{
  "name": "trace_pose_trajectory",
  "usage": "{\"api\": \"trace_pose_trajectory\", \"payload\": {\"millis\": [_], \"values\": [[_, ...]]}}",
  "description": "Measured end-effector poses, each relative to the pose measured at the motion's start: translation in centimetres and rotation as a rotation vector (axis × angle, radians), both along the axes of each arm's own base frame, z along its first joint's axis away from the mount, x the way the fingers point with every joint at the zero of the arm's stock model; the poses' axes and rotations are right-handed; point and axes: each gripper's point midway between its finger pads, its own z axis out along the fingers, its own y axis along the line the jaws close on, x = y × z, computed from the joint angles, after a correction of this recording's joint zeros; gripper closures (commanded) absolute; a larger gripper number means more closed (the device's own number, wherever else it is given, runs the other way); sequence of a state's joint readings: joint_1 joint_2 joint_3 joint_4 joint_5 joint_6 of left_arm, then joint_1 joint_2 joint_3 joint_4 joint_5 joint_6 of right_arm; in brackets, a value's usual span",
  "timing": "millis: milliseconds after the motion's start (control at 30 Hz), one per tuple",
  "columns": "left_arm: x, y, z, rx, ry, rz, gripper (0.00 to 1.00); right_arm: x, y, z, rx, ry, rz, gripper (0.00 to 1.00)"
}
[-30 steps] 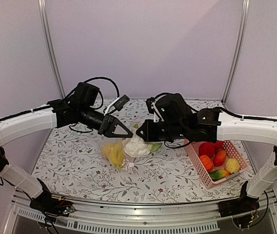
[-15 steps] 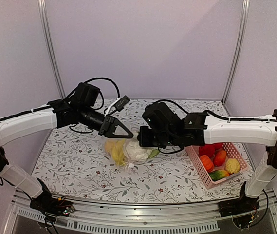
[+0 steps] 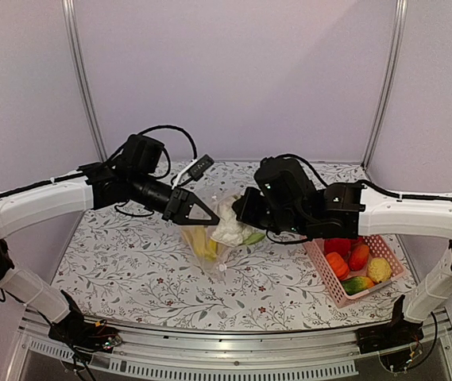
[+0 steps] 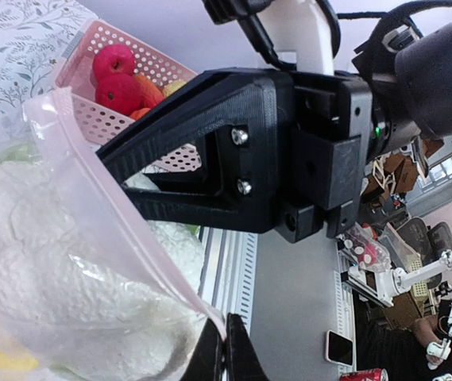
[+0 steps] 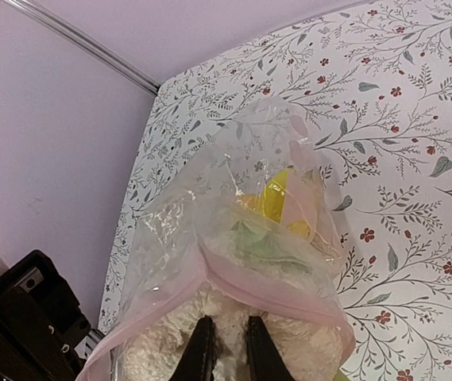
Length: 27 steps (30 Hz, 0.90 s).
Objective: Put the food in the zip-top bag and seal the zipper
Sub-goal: Place the fake vegetable in the zipper food storage bag.
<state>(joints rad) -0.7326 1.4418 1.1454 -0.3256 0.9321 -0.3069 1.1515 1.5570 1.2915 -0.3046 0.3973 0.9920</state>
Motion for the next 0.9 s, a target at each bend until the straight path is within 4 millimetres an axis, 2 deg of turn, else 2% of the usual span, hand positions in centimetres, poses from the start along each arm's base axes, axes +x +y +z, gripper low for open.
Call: {"api": "trace_pose_trajectory", "payload": {"millis": [200,333,467,567,733,800,900], "values": [[-0.3,-0.2,0.0,0.002,-0.002,-0.007,1.00,0.4,0.5,0.0,0.072,0.029,-0.050,1.00],[-0.3,-0.2,-0.1,0.005,-0.003,-0.004,1.00,1.0,1.9,-1.8,0.069,0.057,-0.062,0.98],[-0.1,-0.2,-0.2,0.011,-0.008,0.008,1.00,1.0,2.9,-3.7,0.041,0.078,-0.055,0.76],[0.0,-0.2,-0.2,0.013,0.000,0.013,1.00,0.9,3.1,-3.9,0.031,0.076,-0.042,0.62],[0.9,0.3,-0.2,0.014,0.018,0.045,1.00,1.1,3.1,-3.2,0.017,0.043,-0.034,0.43],[1.5,0.6,-0.3,0.018,0.024,0.066,1.00,1.0,2.9,-2.7,0.019,0.033,-0.030,0.39],[2.4,1.1,-0.3,0.022,0.031,0.095,1.00,0.7,2.0,-0.9,0.040,0.007,-0.020,0.35]]}}
